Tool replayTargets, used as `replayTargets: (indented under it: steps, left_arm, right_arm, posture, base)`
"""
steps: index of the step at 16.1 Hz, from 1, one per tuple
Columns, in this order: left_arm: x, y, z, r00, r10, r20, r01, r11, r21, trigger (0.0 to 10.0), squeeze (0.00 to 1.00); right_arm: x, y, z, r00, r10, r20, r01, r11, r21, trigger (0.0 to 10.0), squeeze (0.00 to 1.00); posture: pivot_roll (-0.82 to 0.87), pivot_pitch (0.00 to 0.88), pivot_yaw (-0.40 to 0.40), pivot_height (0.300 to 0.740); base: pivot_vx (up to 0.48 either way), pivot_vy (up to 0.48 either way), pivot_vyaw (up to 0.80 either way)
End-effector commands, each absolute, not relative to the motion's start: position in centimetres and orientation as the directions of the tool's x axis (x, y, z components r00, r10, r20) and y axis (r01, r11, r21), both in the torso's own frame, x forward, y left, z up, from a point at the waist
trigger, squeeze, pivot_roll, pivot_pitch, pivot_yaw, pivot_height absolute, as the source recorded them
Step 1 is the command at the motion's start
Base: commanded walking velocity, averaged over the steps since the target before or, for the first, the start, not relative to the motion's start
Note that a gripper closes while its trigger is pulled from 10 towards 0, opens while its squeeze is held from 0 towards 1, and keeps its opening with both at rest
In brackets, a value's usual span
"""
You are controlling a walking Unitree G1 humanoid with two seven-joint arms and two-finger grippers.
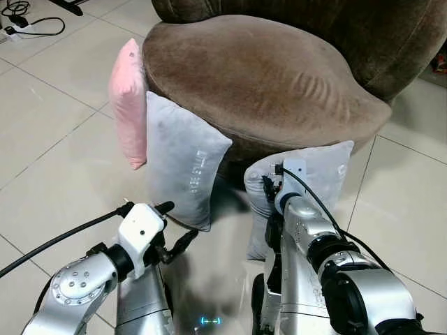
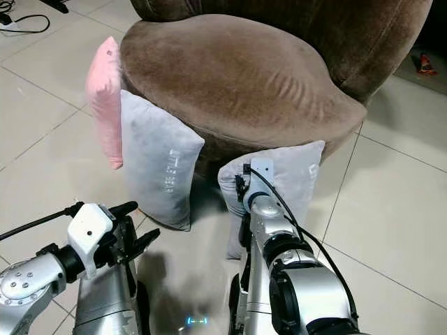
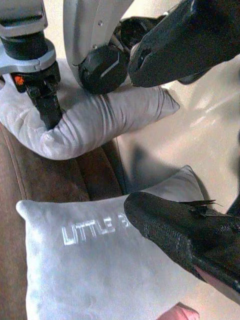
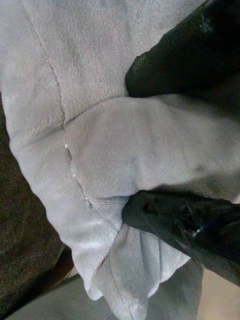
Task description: Move the pillow to the sofa from floor
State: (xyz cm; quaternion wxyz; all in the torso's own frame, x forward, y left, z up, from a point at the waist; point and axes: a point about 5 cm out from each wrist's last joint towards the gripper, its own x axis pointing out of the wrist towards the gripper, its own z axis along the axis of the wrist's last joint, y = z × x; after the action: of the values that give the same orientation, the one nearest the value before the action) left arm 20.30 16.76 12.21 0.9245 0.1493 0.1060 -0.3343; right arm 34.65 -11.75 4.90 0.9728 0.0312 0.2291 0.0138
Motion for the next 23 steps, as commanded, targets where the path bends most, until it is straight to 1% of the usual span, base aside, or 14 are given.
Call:
replayTargets:
  steps: [1,3,5,10,11,12,13,14,16,18,19,22,23]
  left_arm:
    - [20.1,16.5,11.9,0.744,-0.594,-0.307,0.659,0.728,0.19,10.0,0.0]
    - [20.2,16.3,11.9,0.746,-0.593,-0.302,0.656,0.731,0.187,10.0,0.0]
    - [20.3,16.3,11.9,0.749,-0.592,-0.298,0.654,0.733,0.189,10.0,0.0]
    - [20.8,16.4,11.9,0.757,-0.585,-0.291,0.646,0.738,0.196,10.0,0.0]
    - [21.0,16.5,11.9,0.76,-0.582,-0.288,0.642,0.74,0.199,10.0,0.0]
    - [21.1,16.4,11.9,0.762,-0.581,-0.286,0.641,0.741,0.2,10.0,0.0]
    - [21.2,16.4,11.9,0.763,-0.581,-0.284,0.64,0.742,0.2,10.0,0.0]
    - [21.3,16.4,11.9,0.765,-0.579,-0.28,0.637,0.745,0.2,10.0,0.0]
    - [21.6,16.2,11.8,0.775,-0.573,-0.267,0.626,0.754,0.199,10.0,0.0]
    - [22.1,15.8,11.7,0.779,-0.573,-0.254,0.622,0.758,0.196,10.0,0.0]
    - [22.4,15.6,11.7,0.782,-0.573,-0.244,0.618,0.762,0.193,10.0,0.0]
    - [23.1,15.1,11.4,0.787,-0.574,-0.227,0.614,0.767,0.186,10.0,0.0]
    - [23.4,15.1,11.3,0.789,-0.573,-0.221,0.611,0.769,0.189,10.0,0.0]
  right_arm:
    - [33.7,-12.1,3.5,0.862,0.035,-0.506,-0.004,0.998,0.063,0.0,0.0]
    - [33.7,-12.2,3.5,0.864,0.034,-0.503,-0.004,0.998,0.061,0.0,0.0]
    - [33.7,-12.3,3.5,0.86,0.018,-0.511,-0.012,1.0,0.014,0.0,0.0]
    - [33.8,-12.2,3.5,0.86,0.029,-0.509,-0.017,0.999,0.028,0.0,0.0]
    - [33.9,-12.0,3.7,0.863,0.044,-0.504,-0.012,0.998,0.067,0.0,0.0]
    - [34.0,-12.0,3.8,0.868,0.045,-0.494,-0.021,0.998,0.054,0.0,0.0]
    - [34.0,-11.9,3.9,0.871,0.055,-0.487,-0.022,0.997,0.074,0.0,0.0]
    - [34.1,-11.6,4.1,0.877,0.083,-0.473,-0.023,0.991,0.132,0.0,0.0]
    - [34.2,-10.9,4.4,0.891,0.126,-0.435,-0.051,0.982,0.18,0.0,0.0]
    - [34.1,-10.6,4.4,0.895,0.169,-0.413,-0.092,0.976,0.199,0.0,0.0]
    - [34.1,-10.6,4.5,0.901,0.163,-0.401,-0.075,0.971,0.226,0.0,0.0]
    - [34.2,-11.1,4.9,0.93,0.142,-0.339,-0.061,0.969,0.24,0.0,0.0]
    - [34.5,-11.3,5.4,0.943,0.148,-0.297,-0.057,0.954,0.293,0.0,0.0]
  posture:
    - [0.15,0.223,-0.058,0.427]
    - [0.15,0.209,-0.062,0.427]
    - [0.15,0.201,-0.063,0.427]
    - [0.15,0.192,-0.066,0.427]
    - [0.15,0.184,-0.065,0.427]
    - [0.15,0.177,-0.066,0.427]
    - [0.15,0.177,-0.066,0.427]
    - [0.14,0.163,-0.067,0.427]
    - [0.13,0.137,-0.069,0.427]
    - [0.12,0.111,-0.066,0.427]
    - [0.11,0.099,-0.065,0.427]
    - [0.08,0.059,-0.049,0.427]
    - [0.08,0.045,-0.046,0.427]
  base:
    - [0.0,0.0,0.0]
    - [0.0,0.0,0.0]
    - [0.0,0.0,0.0]
    - [0.0,0.0,0.0]
    - [0.0,0.0,0.0]
    - [0.0,0.0,0.0]
    - [0.0,0.0,0.0]
    - [0.0,0.0,0.0]
    - [0.0,0.0,0.0]
    - [0.0,0.0,0.0]
    - [0.0,0.0,0.0]
    - [0.0,0.0,0.0]
    - [0.0,0.0,0.0]
